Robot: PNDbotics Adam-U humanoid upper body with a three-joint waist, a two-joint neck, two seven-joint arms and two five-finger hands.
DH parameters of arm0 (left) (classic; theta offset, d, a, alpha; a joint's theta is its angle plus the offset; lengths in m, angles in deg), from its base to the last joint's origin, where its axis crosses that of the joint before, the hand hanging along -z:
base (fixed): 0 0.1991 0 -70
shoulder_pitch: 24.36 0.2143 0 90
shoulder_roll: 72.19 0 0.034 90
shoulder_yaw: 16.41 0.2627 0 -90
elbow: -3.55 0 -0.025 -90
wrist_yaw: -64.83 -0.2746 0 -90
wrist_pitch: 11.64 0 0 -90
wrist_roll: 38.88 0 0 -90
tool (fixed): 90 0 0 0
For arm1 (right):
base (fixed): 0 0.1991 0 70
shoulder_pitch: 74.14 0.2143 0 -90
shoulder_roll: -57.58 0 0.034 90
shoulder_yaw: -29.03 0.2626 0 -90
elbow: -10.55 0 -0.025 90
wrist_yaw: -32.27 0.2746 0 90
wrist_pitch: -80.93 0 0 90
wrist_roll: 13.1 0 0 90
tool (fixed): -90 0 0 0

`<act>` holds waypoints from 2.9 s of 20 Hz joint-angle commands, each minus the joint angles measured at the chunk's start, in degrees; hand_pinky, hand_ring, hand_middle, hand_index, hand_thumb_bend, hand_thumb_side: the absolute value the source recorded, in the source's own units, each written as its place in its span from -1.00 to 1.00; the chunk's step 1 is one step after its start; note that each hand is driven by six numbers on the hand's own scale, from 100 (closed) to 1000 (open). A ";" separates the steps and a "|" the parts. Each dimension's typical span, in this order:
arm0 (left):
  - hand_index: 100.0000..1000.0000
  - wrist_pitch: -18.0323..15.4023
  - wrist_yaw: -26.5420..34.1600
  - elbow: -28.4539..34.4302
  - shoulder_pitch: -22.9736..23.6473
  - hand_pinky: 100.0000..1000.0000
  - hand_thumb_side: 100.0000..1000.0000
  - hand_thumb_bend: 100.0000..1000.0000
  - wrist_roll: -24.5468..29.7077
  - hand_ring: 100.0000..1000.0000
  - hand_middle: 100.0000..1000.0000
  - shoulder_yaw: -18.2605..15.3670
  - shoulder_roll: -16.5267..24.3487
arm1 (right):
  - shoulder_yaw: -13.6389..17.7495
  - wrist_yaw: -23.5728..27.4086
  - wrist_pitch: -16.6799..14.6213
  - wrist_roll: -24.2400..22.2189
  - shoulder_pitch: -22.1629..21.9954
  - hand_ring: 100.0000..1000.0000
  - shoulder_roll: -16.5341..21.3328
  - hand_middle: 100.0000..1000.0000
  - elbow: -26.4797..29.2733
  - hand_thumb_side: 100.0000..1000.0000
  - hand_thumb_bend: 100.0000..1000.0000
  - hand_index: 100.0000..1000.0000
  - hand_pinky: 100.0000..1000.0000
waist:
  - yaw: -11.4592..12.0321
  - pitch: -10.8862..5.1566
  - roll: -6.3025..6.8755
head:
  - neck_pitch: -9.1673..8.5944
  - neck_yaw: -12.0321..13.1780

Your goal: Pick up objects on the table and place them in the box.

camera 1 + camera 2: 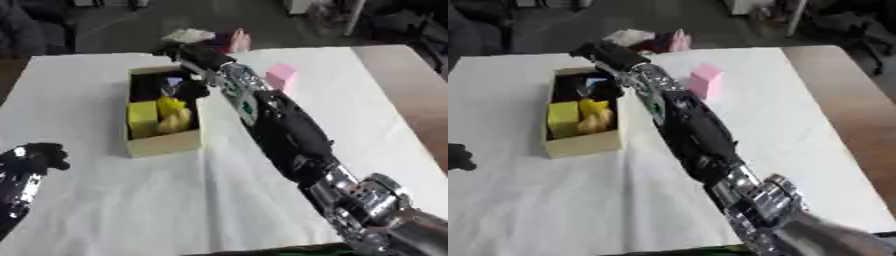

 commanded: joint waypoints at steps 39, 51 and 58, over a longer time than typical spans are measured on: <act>0.43 0.08 -0.39 1.04 -0.18 0.52 0.32 -1.00 -0.70 0.15 0.14 -0.76 1.15 | 11.23 -12.09 25.37 1.84 -1.29 0.54 13.46 0.66 -21.21 -0.46 -1.00 0.92 0.63 | -0.88 -0.77 -0.22 | 0.26 1.54; 0.43 0.06 -0.31 0.98 -0.30 0.52 0.32 -1.00 -0.58 0.15 0.14 -0.60 1.21 | 6.14 -8.07 15.80 11.73 0.65 -0.03 10.50 0.28 -8.38 -1.00 -1.00 0.82 0.45 | -0.69 -0.96 -0.37 | 0.26 1.18; 0.43 0.03 -0.14 1.02 -0.46 0.52 0.32 -1.00 -0.32 0.15 0.14 -0.36 1.09 | 0.48 -2.11 5.04 3.33 2.97 0.03 5.23 0.30 -2.96 -0.92 -1.00 0.83 0.48 | -0.07 -0.94 -0.22 | 0.26 0.69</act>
